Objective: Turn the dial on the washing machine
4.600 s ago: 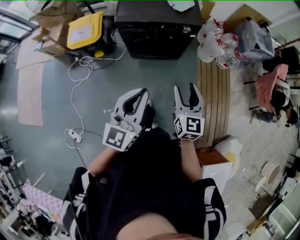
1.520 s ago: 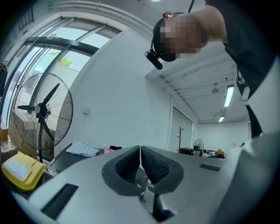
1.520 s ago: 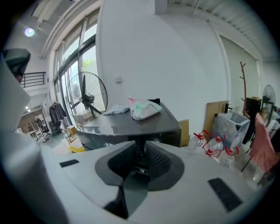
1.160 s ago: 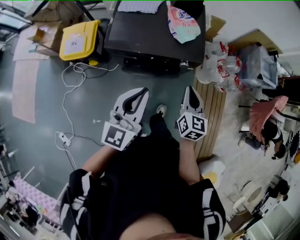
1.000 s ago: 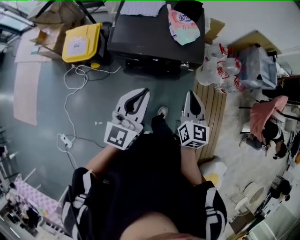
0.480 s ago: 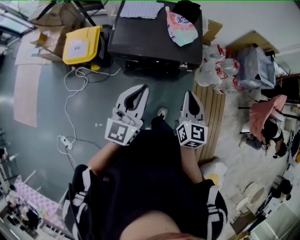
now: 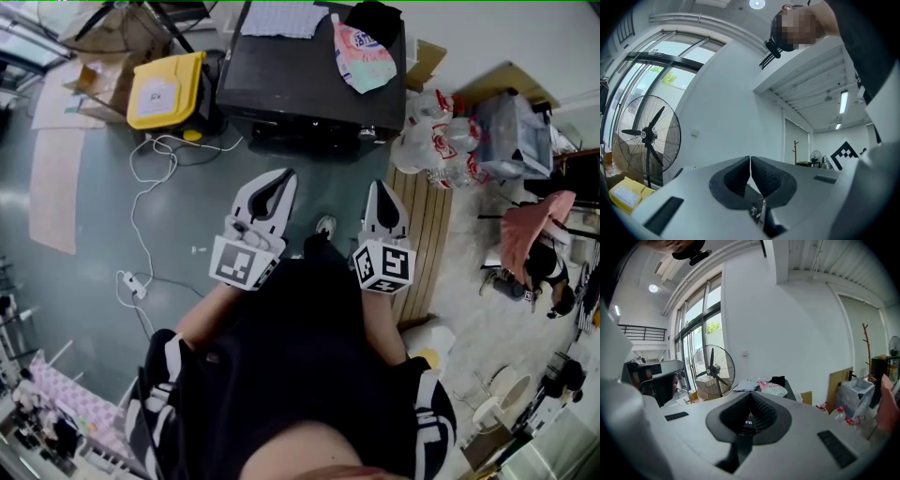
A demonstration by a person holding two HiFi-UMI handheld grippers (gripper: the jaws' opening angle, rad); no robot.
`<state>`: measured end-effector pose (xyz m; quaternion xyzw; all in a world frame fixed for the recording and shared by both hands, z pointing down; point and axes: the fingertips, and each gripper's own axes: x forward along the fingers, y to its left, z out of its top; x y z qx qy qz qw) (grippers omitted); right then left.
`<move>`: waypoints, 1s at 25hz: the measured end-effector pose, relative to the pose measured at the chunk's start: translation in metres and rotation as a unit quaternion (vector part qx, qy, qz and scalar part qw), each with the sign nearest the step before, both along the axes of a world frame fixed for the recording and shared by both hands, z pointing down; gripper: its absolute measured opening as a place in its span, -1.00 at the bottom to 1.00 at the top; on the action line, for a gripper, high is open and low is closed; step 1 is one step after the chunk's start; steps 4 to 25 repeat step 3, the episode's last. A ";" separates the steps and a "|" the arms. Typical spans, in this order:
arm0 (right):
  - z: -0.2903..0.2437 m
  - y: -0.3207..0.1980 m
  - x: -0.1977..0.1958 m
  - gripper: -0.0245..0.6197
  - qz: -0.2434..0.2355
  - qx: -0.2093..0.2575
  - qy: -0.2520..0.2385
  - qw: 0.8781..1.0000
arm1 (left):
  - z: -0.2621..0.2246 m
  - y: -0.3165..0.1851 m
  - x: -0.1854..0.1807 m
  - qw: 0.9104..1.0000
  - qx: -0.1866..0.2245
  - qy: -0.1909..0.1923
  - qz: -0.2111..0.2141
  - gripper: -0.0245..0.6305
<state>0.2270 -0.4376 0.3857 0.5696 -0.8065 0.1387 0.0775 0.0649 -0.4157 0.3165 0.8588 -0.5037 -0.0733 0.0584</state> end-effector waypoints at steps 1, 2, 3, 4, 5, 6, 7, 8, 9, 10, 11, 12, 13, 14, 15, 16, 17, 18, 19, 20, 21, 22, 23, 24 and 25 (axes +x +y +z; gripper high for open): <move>0.001 -0.001 0.000 -0.85 0.000 0.000 0.001 1.000 | 0.000 -0.001 0.000 1.000 0.000 0.000 0.000 -0.85; 0.001 -0.001 0.000 -0.85 -0.001 0.000 0.002 1.000 | 0.000 -0.001 0.000 1.000 0.000 -0.001 -0.001 -0.85; 0.002 -0.001 0.001 -0.85 -0.001 0.000 0.003 1.000 | 0.001 -0.002 0.001 1.000 0.000 -0.001 -0.001 -0.85; 0.002 -0.001 0.001 -0.85 -0.001 0.000 0.003 1.000 | 0.001 -0.002 0.001 1.000 0.000 -0.001 -0.001 -0.85; 0.002 -0.001 0.001 -0.85 -0.001 0.000 0.003 1.000 | 0.001 -0.002 0.001 1.000 0.000 -0.001 -0.001 -0.85; 0.002 -0.001 0.001 -0.85 -0.001 0.000 0.003 1.000 | 0.001 -0.002 0.001 1.000 0.000 -0.001 -0.001 -0.85; 0.002 -0.001 0.001 -0.85 -0.001 0.000 0.003 1.000 | 0.001 -0.002 0.001 1.000 0.000 -0.001 -0.001 -0.85; 0.002 -0.001 0.001 -0.85 -0.001 0.000 0.003 1.000 | 0.001 -0.002 0.001 1.000 0.000 -0.001 -0.001 -0.85; 0.002 -0.001 0.001 -0.85 -0.001 0.000 0.003 1.000 | 0.001 -0.002 0.001 1.000 0.000 -0.001 -0.001 -0.85; 0.002 -0.001 0.001 -0.85 -0.001 0.000 0.003 1.000 | 0.001 -0.002 0.001 1.000 0.000 -0.001 -0.001 -0.85; 0.002 -0.001 0.001 -0.85 -0.001 0.000 0.003 1.000 | 0.001 -0.002 0.001 1.000 0.000 -0.001 -0.001 -0.85; 0.002 -0.001 0.001 -0.85 -0.001 0.000 0.003 1.000 | 0.001 -0.002 0.001 1.000 0.000 -0.001 -0.001 -0.85; 0.002 -0.001 0.001 -0.85 -0.001 0.000 0.003 1.000 | 0.001 -0.002 0.001 1.000 0.000 -0.001 -0.001 -0.85; 0.002 -0.001 0.001 -0.85 -0.001 0.000 0.003 1.000 | 0.001 -0.002 0.001 1.000 0.000 -0.001 -0.001 -0.85; 0.002 -0.001 0.001 -0.85 -0.001 0.000 0.003 1.000 | 0.001 -0.002 0.001 1.000 0.000 -0.001 -0.001 -0.85; 0.002 -0.001 0.001 -0.85 -0.001 0.000 0.003 1.000 | 0.001 -0.002 0.001 1.000 0.000 -0.001 -0.001 -0.85; 0.002 -0.001 0.001 -0.85 -0.001 0.000 0.003 1.000 | 0.001 -0.002 0.001 1.000 0.000 -0.001 -0.001 -0.85; 0.002 -0.001 0.001 -0.85 -0.001 0.000 0.003 1.000 | 0.001 -0.002 0.001 1.000 0.000 -0.001 -0.001 -0.85; 0.002 -0.001 0.001 -0.85 -0.001 0.000 0.003 1.000 | 0.001 -0.002 0.001 1.000 0.000 -0.001 -0.001 -0.85; 0.002 -0.001 0.001 -0.85 -0.001 0.000 0.003 1.000 | 0.001 -0.002 0.001 1.000 0.000 -0.001 -0.001 -0.85; 0.002 -0.001 0.001 -0.85 -0.001 0.000 0.003 1.000 | 0.001 -0.002 0.001 1.000 0.000 -0.001 -0.001 -0.85; 0.002 -0.001 0.001 -0.85 -0.001 0.000 0.003 1.000 | 0.001 -0.002 0.001 1.000 0.000 -0.001 -0.001 -0.85; 0.002 -0.001 0.001 -0.85 -0.001 0.000 0.003 1.000 | 0.001 -0.002 0.001 1.000 0.000 -0.001 -0.001 -0.85; 0.002 -0.001 0.001 -0.85 -0.001 0.000 0.003 1.000 | 0.001 -0.002 0.001 1.000 0.000 -0.001 -0.001 -0.85; 0.002 -0.001 0.001 -0.85 -0.001 0.000 0.003 1.000 | 0.001 -0.002 0.001 1.000 0.000 -0.001 -0.001 -0.85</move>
